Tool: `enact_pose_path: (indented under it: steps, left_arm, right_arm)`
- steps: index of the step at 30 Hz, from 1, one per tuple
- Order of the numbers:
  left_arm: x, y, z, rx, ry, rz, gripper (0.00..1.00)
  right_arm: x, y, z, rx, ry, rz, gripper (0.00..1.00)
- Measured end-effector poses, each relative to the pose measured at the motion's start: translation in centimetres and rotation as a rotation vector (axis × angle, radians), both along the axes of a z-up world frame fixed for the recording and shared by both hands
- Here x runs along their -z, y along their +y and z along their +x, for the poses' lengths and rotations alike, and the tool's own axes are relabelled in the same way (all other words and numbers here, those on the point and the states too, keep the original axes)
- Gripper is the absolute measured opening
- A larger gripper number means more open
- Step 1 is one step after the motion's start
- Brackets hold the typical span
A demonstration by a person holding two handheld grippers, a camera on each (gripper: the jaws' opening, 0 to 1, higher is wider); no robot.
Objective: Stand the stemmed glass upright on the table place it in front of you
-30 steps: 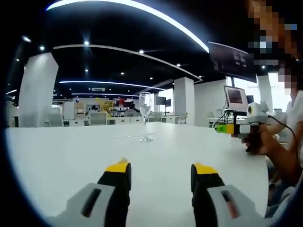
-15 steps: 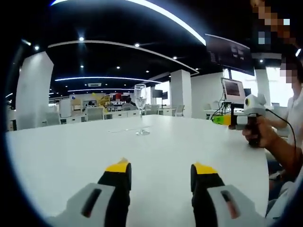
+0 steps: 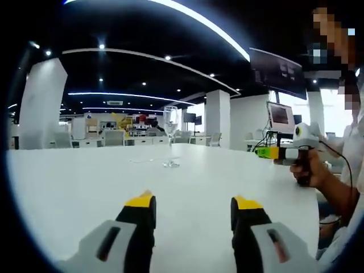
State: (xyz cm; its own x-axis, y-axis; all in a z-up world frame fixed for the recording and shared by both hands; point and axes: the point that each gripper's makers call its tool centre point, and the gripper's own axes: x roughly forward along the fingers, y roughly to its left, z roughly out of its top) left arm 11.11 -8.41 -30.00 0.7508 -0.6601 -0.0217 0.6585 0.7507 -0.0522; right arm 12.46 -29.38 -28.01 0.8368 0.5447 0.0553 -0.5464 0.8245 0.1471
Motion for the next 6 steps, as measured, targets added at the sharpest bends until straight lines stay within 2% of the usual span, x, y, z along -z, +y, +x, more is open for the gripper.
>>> enact_pose_path:
  steps: [3,6]
  left_arm:
    - [0.3,0.5,0.8,-0.025,0.025,-0.001,0.53]
    - [2.3,1.0,1.9,-0.056,0.104,0.064,0.52]
  right_arm:
    - [-0.1,0.1,0.0,-0.005,-0.005,-0.003,0.25]
    - [-0.5,-0.3,-0.1,0.012,-0.026,0.001,0.25]
